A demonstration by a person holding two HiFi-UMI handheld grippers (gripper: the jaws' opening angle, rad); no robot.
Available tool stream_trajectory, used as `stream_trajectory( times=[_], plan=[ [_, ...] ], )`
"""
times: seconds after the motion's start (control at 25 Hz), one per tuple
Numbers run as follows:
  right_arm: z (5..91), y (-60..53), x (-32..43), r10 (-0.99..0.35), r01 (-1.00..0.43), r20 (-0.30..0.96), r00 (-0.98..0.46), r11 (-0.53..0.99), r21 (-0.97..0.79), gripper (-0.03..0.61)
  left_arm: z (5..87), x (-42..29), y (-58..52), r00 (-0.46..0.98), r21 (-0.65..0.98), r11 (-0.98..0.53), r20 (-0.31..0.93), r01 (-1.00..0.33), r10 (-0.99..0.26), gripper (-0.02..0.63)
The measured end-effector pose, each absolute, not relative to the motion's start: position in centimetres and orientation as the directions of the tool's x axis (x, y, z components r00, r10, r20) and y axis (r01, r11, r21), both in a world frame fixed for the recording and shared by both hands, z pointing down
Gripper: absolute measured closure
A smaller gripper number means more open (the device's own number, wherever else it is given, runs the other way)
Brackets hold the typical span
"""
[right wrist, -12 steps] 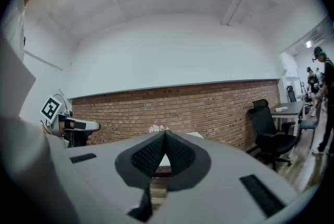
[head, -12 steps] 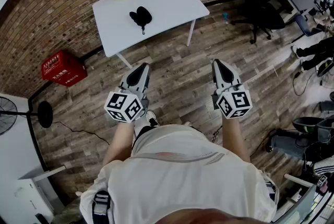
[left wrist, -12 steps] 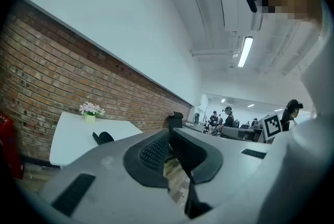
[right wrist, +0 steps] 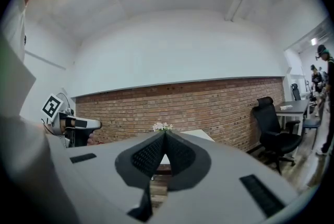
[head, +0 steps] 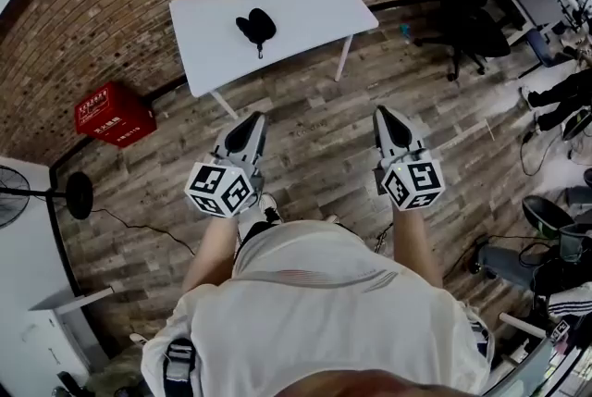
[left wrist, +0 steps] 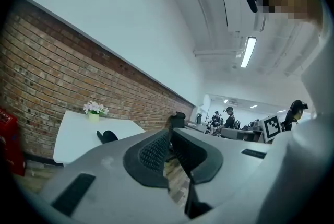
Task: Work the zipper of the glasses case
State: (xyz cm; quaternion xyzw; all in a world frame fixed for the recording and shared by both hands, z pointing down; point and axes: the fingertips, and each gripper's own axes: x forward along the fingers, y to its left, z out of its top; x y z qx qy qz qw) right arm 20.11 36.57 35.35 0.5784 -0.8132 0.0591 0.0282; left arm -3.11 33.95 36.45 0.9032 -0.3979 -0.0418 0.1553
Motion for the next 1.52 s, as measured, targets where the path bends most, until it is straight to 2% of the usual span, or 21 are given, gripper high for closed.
stream_trajectory(
  times=[0.44,1.04,1.52],
  plan=[
    [37.7,33.6,16.6,-0.913,-0.928,0.170,-0.371,0.359,-0.101,0.526,37.8,-6.6,32.1,0.654,0.325,-0.604,0.063,-0.728,-0.754,0.581],
    [39.8,23.6,2.7,-0.871,-0.903,0.239,-0.429,0.424,-0.078,0.526,40.8,-19.4,22.8,0.637,0.378,-0.566,0.087,-0.732,-0.766,0.581],
    [40.0,10.6,5.3,-0.843,-0.873,0.231,-0.486,0.480,-0.086,0.526,40.8,-18.1,12.9,0.540,0.351,-0.471,0.126,-0.809,-0.832,0.581]
  ],
)
